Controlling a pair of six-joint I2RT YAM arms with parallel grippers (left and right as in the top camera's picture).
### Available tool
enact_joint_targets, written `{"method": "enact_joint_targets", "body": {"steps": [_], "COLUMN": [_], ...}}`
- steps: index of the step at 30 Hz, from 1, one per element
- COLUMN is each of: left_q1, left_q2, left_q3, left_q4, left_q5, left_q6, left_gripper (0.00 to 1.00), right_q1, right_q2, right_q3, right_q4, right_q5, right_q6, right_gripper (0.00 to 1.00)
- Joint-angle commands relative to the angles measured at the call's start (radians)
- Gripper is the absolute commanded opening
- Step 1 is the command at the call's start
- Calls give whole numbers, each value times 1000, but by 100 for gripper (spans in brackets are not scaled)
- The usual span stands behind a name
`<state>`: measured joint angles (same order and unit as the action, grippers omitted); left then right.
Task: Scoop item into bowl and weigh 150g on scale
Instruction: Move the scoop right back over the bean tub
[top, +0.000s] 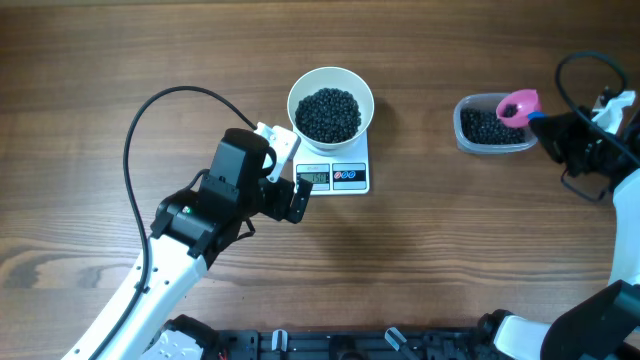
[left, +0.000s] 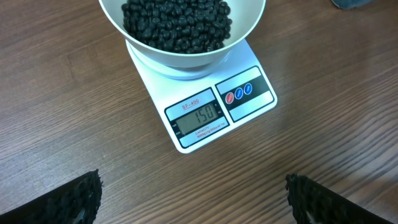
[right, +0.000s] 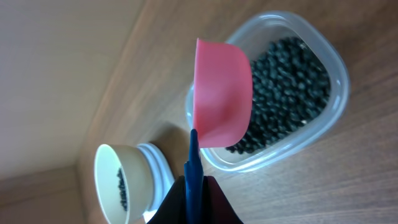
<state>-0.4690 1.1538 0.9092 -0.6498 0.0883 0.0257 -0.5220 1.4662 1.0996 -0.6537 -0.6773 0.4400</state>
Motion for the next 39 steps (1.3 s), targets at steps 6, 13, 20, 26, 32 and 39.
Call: {"method": "enact_joint_targets", "body": {"steps": [6, 13, 20, 26, 32, 39], "left_q1": [0, 0, 0, 0, 0, 0], "left_q2": [-8, -8, -8, -8, -8, -8], "left_q3": [1, 1, 1, 1, 1, 1], "left_q4": [3, 3, 3, 3, 3, 3], "left_q5": [12, 12, 12, 12, 12, 12], "left_q6": [19, 19, 19, 19, 19, 19], "left_gripper": [100, 100, 100, 100, 100, 100], "right_q1": [4, 4, 4, -7, -10, -9], "right_q2": [89, 152, 199, 183, 101, -118], "right_q3": [-123, -143, -144, -140, -130, -130], "right_q4": [157, 204, 195, 167, 23, -59], "right_q5": [-28, -37, 49, 84, 312, 333], "right_q6": [-37, -54, -104, -145, -209, -239], "right_gripper": [4, 9, 54, 100, 100, 100]}}
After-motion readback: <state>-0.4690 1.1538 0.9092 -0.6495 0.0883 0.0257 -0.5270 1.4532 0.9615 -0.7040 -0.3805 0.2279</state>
